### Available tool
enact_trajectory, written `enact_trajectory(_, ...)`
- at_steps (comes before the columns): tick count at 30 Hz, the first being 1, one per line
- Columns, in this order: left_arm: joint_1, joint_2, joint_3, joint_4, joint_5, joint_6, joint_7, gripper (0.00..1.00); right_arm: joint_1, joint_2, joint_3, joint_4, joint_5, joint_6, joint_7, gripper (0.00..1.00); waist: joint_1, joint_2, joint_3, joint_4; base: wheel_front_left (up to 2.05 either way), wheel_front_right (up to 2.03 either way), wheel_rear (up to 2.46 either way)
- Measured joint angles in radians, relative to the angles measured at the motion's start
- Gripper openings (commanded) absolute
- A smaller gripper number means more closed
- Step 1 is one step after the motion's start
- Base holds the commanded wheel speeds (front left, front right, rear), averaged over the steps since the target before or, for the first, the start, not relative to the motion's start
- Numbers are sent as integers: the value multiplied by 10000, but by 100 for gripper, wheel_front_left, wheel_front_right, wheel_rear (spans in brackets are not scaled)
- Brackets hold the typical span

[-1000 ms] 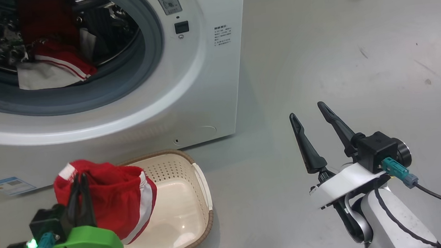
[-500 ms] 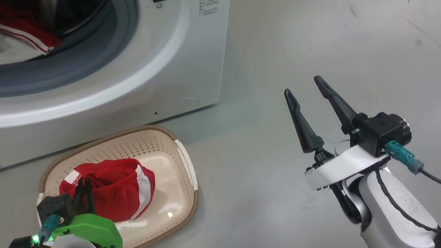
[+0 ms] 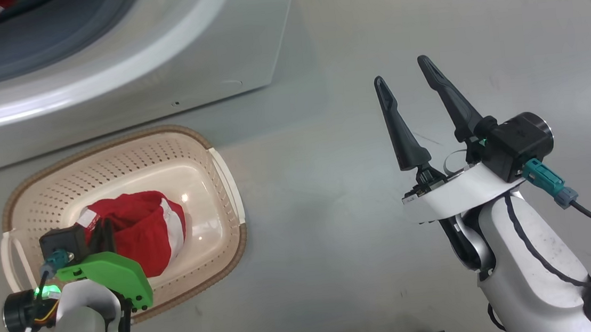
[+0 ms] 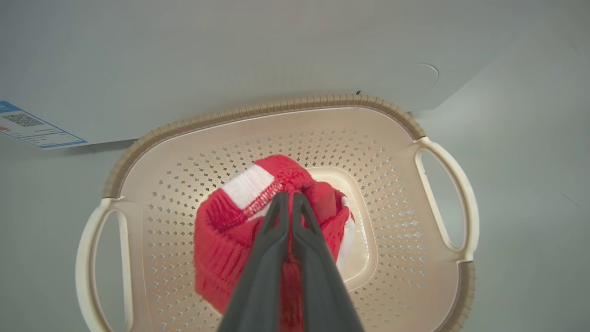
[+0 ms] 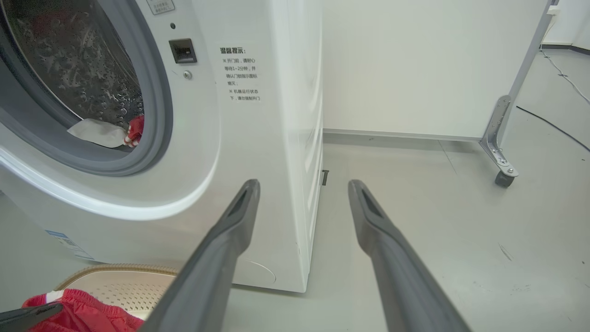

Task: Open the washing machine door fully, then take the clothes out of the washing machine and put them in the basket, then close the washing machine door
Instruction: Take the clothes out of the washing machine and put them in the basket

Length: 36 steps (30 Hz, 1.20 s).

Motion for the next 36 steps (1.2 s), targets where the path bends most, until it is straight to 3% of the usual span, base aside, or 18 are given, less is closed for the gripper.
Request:
enact_trajectory(14,-951,52,276,1799,-414,-270,-127,0,-559,2,25,-67,46,-44,0,100,0,0,1154,-169,0,0,0)
enact_trajectory(17,-1155,50,305,2236,-485,-362,-178,45,-608,4,36,-50,46,-44,0,100,0,0,1220,-155,0,0,0)
enact_trajectory(19,-1239,50,318,2395,-520,-420,-226,91,-616,4,44,-36,46,-46,0,100,0,0,1233,-143,0,0,0)
enact_trajectory(20,-1239,50,318,2395,-520,-420,-226,91,-616,4,44,-36,46,-46,0,100,0,0,1233,-143,0,0,0)
enact_trajectory(21,-1354,50,313,2571,-535,-449,-261,100,-622,4,48,-21,46,-50,0,100,0,0,1237,-129,0,0,0)
enact_trajectory(36,-1667,-19,366,3465,-581,-702,-1361,100,-668,2,52,360,150,-54,0,100,0,0,666,34,0,0,0)
